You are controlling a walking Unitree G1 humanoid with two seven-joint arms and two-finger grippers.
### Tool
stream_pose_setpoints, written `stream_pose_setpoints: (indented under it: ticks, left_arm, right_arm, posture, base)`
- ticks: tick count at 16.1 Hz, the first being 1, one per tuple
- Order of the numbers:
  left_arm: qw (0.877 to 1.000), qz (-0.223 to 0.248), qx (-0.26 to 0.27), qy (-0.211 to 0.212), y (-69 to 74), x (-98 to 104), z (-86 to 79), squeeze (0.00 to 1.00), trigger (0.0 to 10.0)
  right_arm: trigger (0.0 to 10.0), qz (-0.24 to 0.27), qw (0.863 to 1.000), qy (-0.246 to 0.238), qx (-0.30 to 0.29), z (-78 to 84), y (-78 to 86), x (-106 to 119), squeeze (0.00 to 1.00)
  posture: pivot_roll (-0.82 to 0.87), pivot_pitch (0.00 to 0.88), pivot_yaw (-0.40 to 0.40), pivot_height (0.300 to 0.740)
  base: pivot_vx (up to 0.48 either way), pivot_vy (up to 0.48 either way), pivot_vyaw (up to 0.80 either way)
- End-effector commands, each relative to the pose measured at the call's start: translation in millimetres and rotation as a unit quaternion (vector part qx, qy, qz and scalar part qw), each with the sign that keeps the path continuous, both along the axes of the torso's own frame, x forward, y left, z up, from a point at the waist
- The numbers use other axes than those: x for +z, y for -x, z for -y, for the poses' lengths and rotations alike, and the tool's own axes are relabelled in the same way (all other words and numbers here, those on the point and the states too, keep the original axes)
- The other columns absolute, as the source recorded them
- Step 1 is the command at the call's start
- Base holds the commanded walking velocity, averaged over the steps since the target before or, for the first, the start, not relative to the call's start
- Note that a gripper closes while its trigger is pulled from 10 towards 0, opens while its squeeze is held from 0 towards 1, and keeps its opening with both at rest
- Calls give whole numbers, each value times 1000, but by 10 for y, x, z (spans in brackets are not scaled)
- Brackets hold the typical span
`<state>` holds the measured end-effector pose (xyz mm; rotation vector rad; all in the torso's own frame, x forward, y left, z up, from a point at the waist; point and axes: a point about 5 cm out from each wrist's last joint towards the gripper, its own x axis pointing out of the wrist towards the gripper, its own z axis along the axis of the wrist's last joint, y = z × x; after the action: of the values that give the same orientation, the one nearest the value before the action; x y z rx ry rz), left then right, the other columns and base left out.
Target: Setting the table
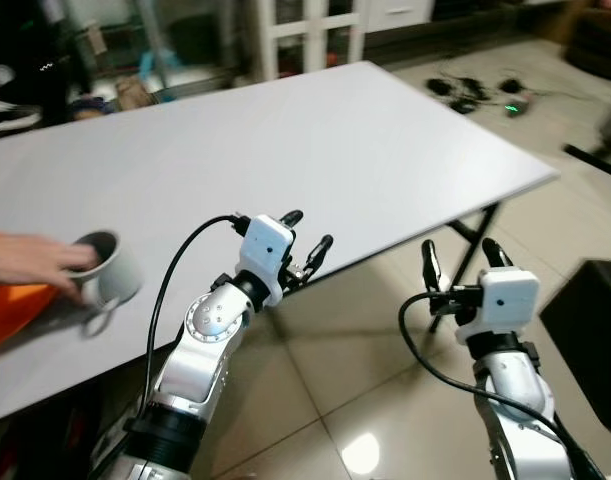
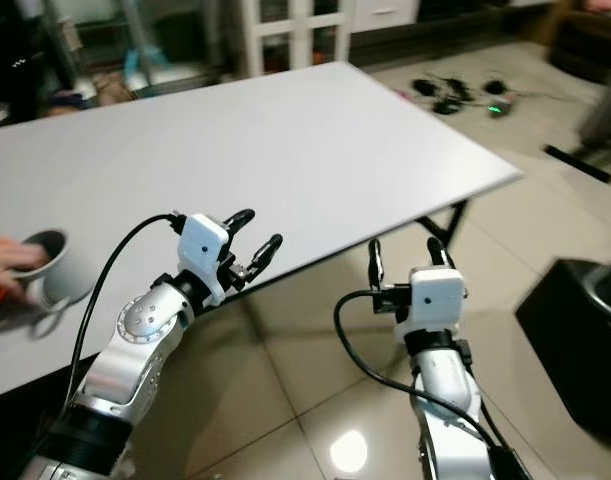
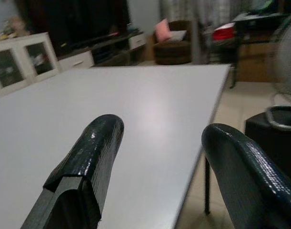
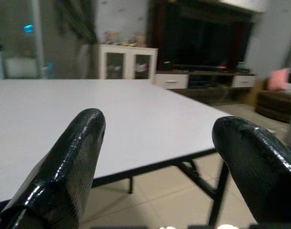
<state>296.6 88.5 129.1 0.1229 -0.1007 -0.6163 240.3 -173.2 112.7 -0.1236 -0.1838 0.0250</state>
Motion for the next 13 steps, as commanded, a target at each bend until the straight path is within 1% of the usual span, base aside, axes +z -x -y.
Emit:
stream_pose_setpoints:
  ticks: [1,6,9,13]
  left_arm:
    - [1000,11,4,-5,-44,49,11,0,10000]
    - [1000,14,8,-14,-54,44,-2,0,10000]
    - [1000,16,16,-16,-93,55,-42,0,10000]
    - [999,23,17,-24,-104,60,-40,0,10000]
  right_arm:
    - [10000,2,1000,-5,-1,21,-3,31,0]
    - [10000,-3,1000,-12,0,31,-5,27,0]
    - [10000,-5,1000,-14,1,36,-3,22,0]
    - [10000,-6,1000,-16,2,47,-29,24,0]
  posture:
    - [-82,0,29,740]
    - [-82,0,25,740]
    - [-79,0,20,740]
    - [-74,0,17,740]
  base:
    - [0,0,-656]
    - [0,0,-649]
    - [0,0,-648]
    - [0,0,-644]
